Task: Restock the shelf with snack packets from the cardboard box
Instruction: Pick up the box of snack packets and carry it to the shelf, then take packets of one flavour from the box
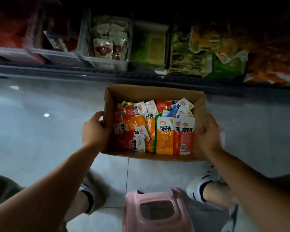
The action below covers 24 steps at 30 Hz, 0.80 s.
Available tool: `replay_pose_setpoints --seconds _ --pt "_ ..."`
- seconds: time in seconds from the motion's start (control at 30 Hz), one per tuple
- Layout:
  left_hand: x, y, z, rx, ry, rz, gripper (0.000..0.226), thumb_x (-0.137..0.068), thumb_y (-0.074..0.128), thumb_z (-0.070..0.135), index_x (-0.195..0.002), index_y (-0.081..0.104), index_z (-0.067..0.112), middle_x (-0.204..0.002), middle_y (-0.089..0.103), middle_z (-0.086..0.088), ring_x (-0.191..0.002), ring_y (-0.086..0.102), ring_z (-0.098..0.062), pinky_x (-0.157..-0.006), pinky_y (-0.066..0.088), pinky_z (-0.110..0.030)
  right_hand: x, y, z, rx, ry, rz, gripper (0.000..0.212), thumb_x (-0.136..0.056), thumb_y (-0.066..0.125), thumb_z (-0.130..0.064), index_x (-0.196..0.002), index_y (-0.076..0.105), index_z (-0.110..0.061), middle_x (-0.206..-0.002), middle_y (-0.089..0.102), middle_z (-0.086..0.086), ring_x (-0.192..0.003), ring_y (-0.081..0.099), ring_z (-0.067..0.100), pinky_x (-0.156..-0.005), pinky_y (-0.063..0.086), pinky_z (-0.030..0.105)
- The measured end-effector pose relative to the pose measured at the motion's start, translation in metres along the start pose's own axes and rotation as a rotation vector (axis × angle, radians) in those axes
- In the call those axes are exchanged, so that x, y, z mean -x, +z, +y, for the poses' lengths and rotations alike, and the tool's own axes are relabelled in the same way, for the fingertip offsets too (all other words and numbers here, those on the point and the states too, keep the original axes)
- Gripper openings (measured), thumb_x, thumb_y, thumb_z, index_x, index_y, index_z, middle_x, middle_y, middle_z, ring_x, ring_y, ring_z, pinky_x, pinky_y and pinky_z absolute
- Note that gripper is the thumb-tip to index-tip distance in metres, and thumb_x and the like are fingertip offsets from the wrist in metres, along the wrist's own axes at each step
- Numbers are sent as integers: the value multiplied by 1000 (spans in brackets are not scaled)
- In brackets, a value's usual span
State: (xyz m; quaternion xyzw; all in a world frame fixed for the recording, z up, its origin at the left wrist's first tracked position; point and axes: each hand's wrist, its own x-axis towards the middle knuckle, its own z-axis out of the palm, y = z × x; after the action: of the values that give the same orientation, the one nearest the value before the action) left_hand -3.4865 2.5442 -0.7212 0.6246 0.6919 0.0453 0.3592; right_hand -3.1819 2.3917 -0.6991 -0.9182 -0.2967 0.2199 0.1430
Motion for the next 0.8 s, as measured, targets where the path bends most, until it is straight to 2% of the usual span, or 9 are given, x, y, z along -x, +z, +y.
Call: replay_pose_setpoints --seconds 0.1,0.23,0.33,0.4,0.53,0.7,0.8 --pt "-9 27 5 -18 27 7 36 -96 62 32 -130 62 23 -101 79 -11 -92 73 -33 -75 56 -37 -22 8 25 30 10 5 45 -100 52 -22 -145 48 -18 -121 68 17 -106 63 40 -82 47 34" --pt "-14 53 15 8 59 34 36 -95 61 34 -130 63 24 -102 79 -11 -92 74 -33 -78 58 -39 -41 14 46 -8 -15 44 51 -96 55 -15 -147 46 -19 -113 70 19 -97 65 41 -80 52 40" --pt "-22 66 21 -6 111 76 36 -97 59 31 -131 63 22 -107 78 -12 -93 73 -34 -75 55 -34 -53 22 57 -40 -63 93 50 -96 47 -33 -144 49 -20 -104 71 18 -87 66 39 -72 52 37" --pt "-25 69 22 -11 122 94 36 -97 58 27 -132 63 21 -110 77 -14 -95 73 -35 -76 55 -36 -58 23 59 -54 -60 81 59 -89 40 -35 -146 47 -19 -101 70 20 -85 65 41 -71 51 37" --pt "-22 70 20 -13 131 102 37 -97 59 28 -132 60 21 -108 77 -14 -90 73 -35 -76 61 -43 -55 21 62 -19 -42 49 56 -94 48 -9 -149 41 -18 -101 68 22 -87 63 41 -69 45 34" --pt "-12 68 18 -29 153 65 37 -96 59 29 -132 56 21 -107 75 -13 -91 71 -36 -82 61 -49 -54 26 68 -17 -51 3 52 -96 51 -11 -147 38 -14 -106 67 20 -91 64 39 -77 54 40" --pt "-6 68 17 -42 158 42 41 -97 61 29 -135 52 19 -111 73 -13 -95 69 -36 -84 59 -47 -51 25 73 -43 -107 -32 57 -99 52 -12 -151 30 -13 -119 62 23 -101 63 39 -80 49 39"
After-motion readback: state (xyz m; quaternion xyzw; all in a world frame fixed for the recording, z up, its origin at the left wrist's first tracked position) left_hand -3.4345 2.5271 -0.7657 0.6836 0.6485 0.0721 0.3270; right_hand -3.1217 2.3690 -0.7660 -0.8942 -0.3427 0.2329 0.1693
